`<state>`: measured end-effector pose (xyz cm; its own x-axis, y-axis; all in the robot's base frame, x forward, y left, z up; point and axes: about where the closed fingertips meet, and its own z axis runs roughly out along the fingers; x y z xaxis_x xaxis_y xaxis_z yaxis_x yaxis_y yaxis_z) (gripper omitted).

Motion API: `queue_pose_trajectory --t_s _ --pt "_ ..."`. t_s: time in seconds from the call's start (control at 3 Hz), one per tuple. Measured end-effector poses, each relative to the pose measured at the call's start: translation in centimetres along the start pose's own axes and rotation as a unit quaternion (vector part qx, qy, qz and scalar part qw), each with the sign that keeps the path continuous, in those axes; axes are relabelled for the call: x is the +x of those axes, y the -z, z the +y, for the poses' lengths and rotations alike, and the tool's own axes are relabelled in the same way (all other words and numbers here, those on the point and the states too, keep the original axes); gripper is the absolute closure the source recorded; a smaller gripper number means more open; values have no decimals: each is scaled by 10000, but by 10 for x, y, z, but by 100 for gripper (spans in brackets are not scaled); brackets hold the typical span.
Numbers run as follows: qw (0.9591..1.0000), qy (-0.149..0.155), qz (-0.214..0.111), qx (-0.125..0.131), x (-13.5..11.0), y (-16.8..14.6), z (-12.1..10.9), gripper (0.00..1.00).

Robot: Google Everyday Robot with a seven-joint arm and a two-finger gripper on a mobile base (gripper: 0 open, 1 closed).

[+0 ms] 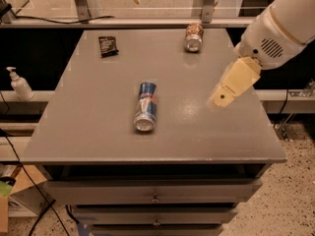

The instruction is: Place redbull can upright

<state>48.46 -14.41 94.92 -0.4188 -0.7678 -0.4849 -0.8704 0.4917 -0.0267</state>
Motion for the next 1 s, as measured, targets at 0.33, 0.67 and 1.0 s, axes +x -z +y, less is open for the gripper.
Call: queue_pose_trajectory --t_s 0.33,0.67,1.0 --pt "9998 165 69 -89 -30 -26 0 0" --pt "9992 361 63 -187 -62 -50 -1 0" --pt "9969 731 -66 -290 -97 -63 3 0"
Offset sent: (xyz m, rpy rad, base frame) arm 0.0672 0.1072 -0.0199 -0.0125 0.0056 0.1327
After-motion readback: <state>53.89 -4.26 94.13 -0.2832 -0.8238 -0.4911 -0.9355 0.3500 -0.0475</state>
